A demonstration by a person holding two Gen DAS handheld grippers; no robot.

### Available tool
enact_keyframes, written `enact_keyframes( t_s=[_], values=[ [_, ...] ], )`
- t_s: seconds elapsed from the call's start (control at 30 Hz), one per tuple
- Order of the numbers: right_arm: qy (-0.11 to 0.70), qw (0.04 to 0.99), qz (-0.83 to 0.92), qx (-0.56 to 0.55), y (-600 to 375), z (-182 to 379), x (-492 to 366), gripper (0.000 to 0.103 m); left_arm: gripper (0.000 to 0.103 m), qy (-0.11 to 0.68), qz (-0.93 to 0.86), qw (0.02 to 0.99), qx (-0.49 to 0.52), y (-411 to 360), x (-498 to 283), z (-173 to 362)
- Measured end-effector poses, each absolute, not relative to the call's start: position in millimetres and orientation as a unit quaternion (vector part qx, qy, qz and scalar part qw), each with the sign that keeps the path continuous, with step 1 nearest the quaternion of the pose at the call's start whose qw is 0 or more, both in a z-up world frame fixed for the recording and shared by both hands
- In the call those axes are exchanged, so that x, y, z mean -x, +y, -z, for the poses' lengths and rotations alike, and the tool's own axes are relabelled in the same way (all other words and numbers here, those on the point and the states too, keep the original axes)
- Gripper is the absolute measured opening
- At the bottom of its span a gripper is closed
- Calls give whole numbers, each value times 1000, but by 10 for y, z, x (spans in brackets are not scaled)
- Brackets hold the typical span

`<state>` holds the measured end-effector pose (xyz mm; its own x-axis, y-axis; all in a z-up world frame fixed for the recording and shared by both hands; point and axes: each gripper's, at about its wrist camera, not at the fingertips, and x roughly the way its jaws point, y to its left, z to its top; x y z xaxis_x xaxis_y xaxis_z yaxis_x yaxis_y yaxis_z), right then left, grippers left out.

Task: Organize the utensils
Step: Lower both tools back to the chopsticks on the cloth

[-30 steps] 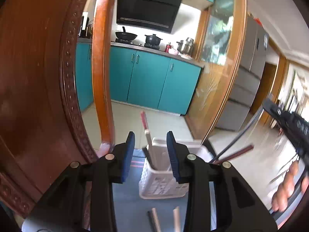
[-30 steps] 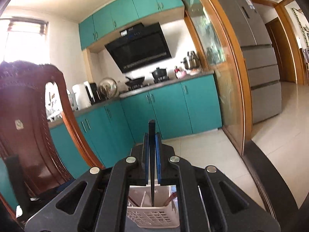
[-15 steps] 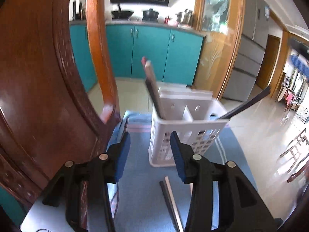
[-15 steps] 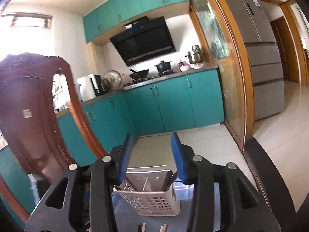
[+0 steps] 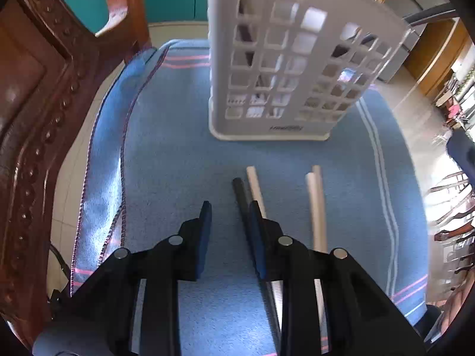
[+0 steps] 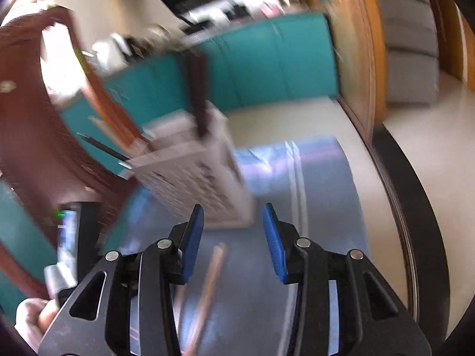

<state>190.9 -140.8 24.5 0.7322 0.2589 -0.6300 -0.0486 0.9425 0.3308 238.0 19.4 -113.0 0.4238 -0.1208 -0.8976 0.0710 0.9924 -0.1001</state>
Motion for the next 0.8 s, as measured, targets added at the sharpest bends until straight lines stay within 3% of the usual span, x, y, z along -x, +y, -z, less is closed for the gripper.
enact_keyframes(
  t_s=[0.3, 0.47, 0.7, 0.8],
  values=[
    [469, 873, -77, -110, -1133, 383, -2238, 41, 27, 546, 59, 836, 6, 180, -2367, 1314],
    [484, 864, -96, -104, -939, 570, -2352, 41, 16, 547, 54, 835, 9, 298, -2350, 1257],
    [490, 862, -81, -104, -718, 686, -2759, 41, 15, 548, 58, 835, 6, 321, -2315, 1247],
    [492, 867, -58, -47, -600, 715, -2748, 34, 15, 549, 59, 834, 8, 351, -2309, 1249]
  ],
)
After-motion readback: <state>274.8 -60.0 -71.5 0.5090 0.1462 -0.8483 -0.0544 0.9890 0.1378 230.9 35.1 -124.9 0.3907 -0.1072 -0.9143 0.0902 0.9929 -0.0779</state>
